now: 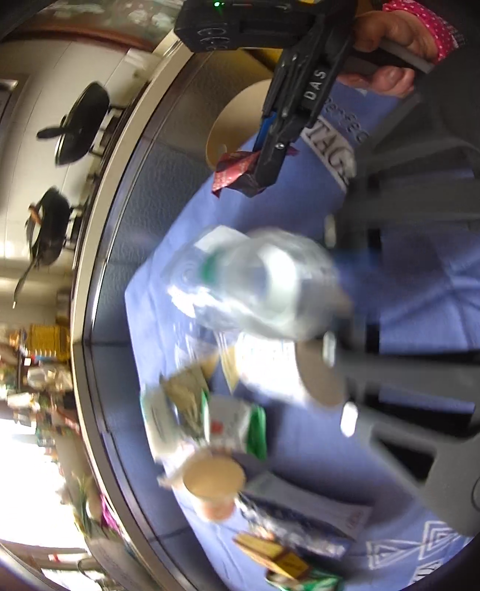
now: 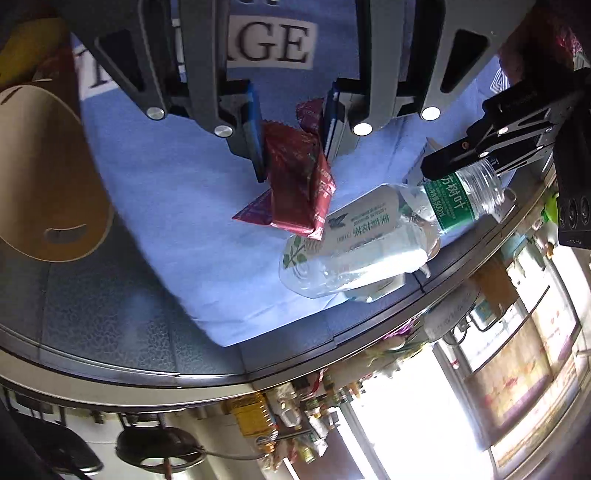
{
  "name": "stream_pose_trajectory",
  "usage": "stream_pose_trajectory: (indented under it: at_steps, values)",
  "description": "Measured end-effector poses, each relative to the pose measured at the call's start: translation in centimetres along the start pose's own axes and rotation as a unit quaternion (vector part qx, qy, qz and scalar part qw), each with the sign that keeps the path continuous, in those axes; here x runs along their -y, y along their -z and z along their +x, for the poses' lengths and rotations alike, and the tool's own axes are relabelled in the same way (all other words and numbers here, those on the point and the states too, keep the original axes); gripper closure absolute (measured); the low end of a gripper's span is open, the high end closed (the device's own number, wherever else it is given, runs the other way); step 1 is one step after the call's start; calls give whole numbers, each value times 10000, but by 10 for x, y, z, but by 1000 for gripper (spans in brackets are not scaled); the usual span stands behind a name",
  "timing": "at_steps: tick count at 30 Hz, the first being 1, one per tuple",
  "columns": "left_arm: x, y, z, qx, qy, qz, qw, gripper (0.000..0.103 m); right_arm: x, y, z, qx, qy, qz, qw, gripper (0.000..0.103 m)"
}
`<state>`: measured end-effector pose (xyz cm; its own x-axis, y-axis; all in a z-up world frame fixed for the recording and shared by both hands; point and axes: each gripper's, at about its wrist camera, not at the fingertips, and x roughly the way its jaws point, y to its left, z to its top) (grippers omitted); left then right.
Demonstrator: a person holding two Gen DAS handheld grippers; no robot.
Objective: Collect trash
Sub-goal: 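Close the left tool on the bottle and paper cup while the right tool grasps the red wrapper, then carry the bottle, cup and wrapper in both tools over the wooden bin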
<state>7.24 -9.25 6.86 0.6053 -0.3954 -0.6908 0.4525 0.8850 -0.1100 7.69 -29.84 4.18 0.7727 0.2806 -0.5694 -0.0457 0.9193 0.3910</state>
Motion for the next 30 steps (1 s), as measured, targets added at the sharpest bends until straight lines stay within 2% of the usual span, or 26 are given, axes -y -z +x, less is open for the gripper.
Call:
stream_pose_trajectory:
  at_steps: [2,5,8,12,14,15,16,18,19,22,24,28,30]
  values:
    - [16,-11,16,-124,275,74,9995,100,27,-3,-15,173,225,239,9993,77]
    - [45,-23,38,-192,369,343,9985,100,62,-3,-31,323,481,570,9967,77]
    - [62,-23,51,-267,403,505,9976,100,81,0,-40,388,666,700,9946,77]
    - [72,-18,60,-442,483,447,9969,97,89,6,-27,249,540,921,9940,77]
    - [79,-21,65,-602,560,420,9957,83,83,10,-19,203,541,879,9944,77]
    - [81,-24,65,-646,438,382,9962,70,81,9,-18,215,566,819,9948,77]
    - [82,-27,65,-637,468,338,9963,62,79,9,-19,239,593,792,9948,77]
    - [80,-31,62,-565,571,187,9966,32,79,8,-19,229,605,761,9950,77]
    - [78,-31,61,-563,632,105,9964,27,76,9,-18,205,587,725,9954,77]
    - [68,-32,59,-774,997,-365,9913,23,67,13,-17,168,575,545,9967,77]
    - [66,-33,58,-821,1096,-539,9891,22,60,13,-15,98,312,493,9982,77]
    - [73,-32,60,-795,848,-332,9927,22,55,15,-9,-81,-214,630,9978,77]
    - [77,-31,66,-855,684,-260,9936,23,63,17,-11,-30,-112,752,9971,77]
